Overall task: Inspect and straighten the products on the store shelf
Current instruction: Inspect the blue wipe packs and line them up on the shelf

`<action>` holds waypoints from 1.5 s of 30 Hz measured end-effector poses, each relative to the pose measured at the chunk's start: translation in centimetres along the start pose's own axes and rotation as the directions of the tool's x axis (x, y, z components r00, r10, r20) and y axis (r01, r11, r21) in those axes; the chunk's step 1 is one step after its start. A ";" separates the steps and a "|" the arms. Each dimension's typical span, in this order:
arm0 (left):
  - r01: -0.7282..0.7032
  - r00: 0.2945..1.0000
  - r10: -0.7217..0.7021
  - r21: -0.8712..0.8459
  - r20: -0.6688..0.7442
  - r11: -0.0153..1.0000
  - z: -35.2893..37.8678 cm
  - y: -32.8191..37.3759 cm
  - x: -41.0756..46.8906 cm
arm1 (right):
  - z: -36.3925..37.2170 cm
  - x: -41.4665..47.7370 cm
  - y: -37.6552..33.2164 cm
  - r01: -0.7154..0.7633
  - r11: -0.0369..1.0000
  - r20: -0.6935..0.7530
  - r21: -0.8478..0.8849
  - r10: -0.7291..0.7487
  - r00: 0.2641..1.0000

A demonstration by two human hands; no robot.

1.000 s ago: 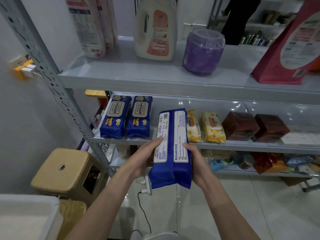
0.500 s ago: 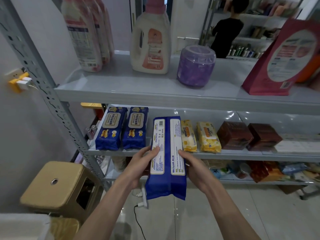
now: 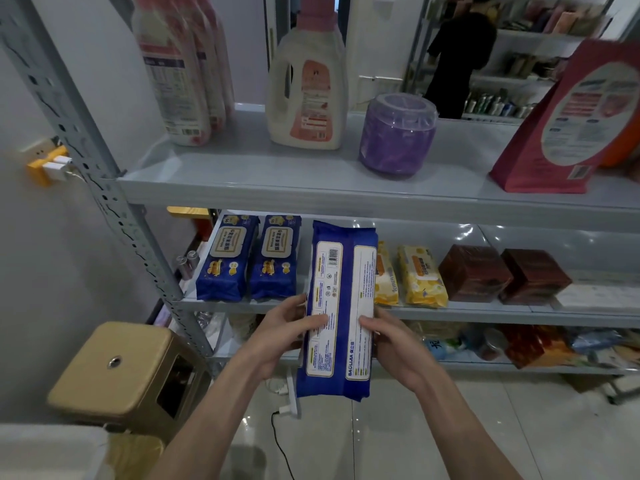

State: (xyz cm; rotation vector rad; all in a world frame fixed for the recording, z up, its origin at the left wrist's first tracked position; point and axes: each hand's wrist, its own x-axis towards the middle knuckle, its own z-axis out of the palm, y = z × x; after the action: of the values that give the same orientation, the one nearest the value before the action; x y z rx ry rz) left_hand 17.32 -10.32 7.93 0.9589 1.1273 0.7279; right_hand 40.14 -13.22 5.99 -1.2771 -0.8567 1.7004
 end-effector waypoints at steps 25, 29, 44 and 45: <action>0.001 0.999 0.005 -0.145 0.039 0.989 -1.3 -1.4 0.1 | 1.8 -0.5 -0.6 0.138 0.980 -0.071 -0.140 -0.149 0.986; 0.004 1.000 -0.002 -0.151 0.012 0.989 -1.2 -1.8 0.0 | 2.2 -0.5 -0.7 0.126 0.981 -0.080 -0.146 -0.138 0.987; 0.040 0.997 -0.033 -0.103 0.063 0.994 -0.7 -1.9 -0.6 | 1.6 0.0 1.6 0.060 0.993 -0.129 0.106 -0.046 0.991; 0.025 0.997 -0.018 -0.100 0.073 0.995 -0.7 -1.8 -0.6 | 1.6 0.1 1.5 0.062 0.989 -0.136 0.137 -0.043 0.990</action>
State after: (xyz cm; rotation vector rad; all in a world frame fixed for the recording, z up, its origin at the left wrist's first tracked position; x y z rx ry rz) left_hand 16.51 -11.47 6.47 0.8800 1.0264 0.7207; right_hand 38.30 -13.88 5.05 -1.2460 -0.6745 1.5859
